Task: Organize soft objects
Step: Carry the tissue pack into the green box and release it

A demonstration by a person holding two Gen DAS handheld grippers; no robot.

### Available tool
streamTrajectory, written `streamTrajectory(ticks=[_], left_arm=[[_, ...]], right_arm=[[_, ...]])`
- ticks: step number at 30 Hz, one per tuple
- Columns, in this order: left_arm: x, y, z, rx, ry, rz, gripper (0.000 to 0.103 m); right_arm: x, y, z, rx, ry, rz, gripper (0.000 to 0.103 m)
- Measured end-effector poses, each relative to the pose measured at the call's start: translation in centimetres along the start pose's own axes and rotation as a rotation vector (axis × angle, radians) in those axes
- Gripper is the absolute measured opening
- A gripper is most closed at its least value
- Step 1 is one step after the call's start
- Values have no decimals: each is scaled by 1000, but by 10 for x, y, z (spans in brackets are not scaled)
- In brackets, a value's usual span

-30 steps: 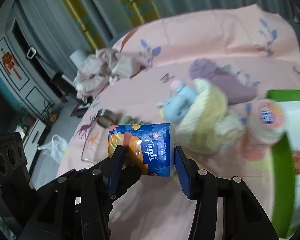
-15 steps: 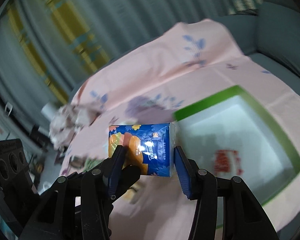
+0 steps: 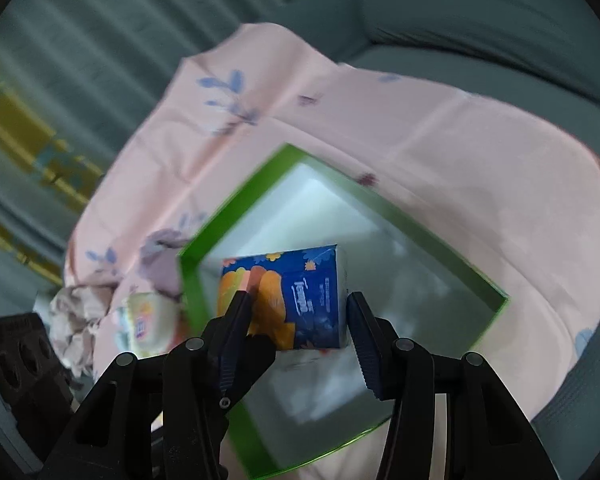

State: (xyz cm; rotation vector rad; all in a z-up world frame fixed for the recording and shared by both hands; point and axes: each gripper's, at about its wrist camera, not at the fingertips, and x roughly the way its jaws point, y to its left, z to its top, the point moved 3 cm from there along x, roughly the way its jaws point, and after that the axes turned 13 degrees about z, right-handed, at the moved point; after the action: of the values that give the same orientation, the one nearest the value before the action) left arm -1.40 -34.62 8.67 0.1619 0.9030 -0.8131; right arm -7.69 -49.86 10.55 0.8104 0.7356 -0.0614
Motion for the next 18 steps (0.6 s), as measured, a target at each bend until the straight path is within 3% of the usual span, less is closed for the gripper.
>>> streamTrajectory(ticks=[3, 8, 13, 15, 18], left_arm=[[3, -3, -2, 10, 4, -1, 39], [-15, 5, 0, 4, -38, 23, 71], [-50, 38, -2, -59, -103, 67, 88], [-68, 61, -7, -110, -119, 95, 92], [-95, 101, -21, -188, -144, 147, 98]], right_arm=[[2, -18, 3, 45, 10, -46, 54], [-5, -20, 4, 40, -24, -73, 72], [-9, -1, 4, -8, -47, -23, 80], [-10, 11, 2, -35, -58, 5, 87], [-10, 34, -3, -90, -59, 57, 88]])
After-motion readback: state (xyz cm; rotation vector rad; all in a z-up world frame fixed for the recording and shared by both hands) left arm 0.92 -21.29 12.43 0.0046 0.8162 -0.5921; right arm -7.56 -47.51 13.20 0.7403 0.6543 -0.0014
